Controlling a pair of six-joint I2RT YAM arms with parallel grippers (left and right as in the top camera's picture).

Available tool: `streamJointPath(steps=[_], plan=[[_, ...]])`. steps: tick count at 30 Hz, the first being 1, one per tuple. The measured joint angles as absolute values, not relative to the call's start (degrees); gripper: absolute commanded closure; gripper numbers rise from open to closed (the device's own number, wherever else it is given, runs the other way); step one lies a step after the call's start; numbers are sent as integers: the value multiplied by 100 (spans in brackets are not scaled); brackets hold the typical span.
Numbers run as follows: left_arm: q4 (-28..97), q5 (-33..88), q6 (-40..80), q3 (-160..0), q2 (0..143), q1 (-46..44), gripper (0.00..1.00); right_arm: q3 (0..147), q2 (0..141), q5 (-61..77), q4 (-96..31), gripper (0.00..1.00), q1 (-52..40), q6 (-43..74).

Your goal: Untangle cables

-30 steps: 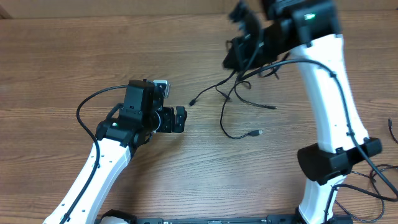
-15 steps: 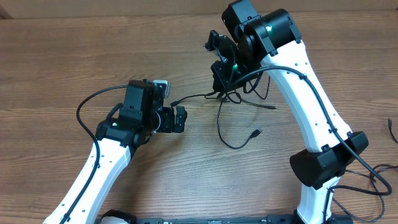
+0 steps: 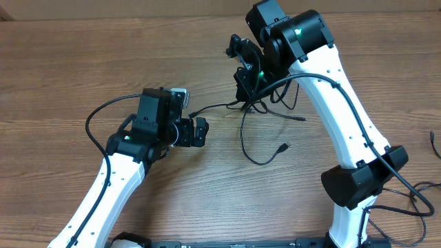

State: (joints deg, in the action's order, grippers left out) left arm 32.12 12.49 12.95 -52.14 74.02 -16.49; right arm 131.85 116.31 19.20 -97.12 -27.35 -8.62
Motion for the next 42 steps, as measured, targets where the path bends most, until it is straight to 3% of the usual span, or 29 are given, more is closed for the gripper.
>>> streamJointPath(steps=[9, 14, 20, 25, 28, 33, 42], plan=[[2659, 3127, 530, -5214, 7526, -419, 0, 13185, 11631, 3065, -9712, 96, -2738, -2740], [2648, 3597, -27, -5214, 7555, -27, 0, 13185, 11631, 3933, -9710, 96, -2783, -3520], [2209, 4366, -266, -5214, 7557, 548, 0, 13185, 11631, 4289, -9712, 96, -3509, -3942], [2561, 5098, -1107, -5214, 7557, 788, 1, 13185, 11631, 4298, -9712, 96, -4034, -4202], [2596, 5336, -1658, -5214, 7557, 788, 5, 13185, 11631, 4191, -9712, 96, -4014, -4215], [2593, 6213, -2425, -5214, 7557, 1004, 2, 13019, 11631, 3684, -9708, 96, -4010, -4110], [2600, 6842, -2711, -5214, 7557, 1498, 0, 12490, 11631, 3428, -9712, 96, -4016, -4469]])
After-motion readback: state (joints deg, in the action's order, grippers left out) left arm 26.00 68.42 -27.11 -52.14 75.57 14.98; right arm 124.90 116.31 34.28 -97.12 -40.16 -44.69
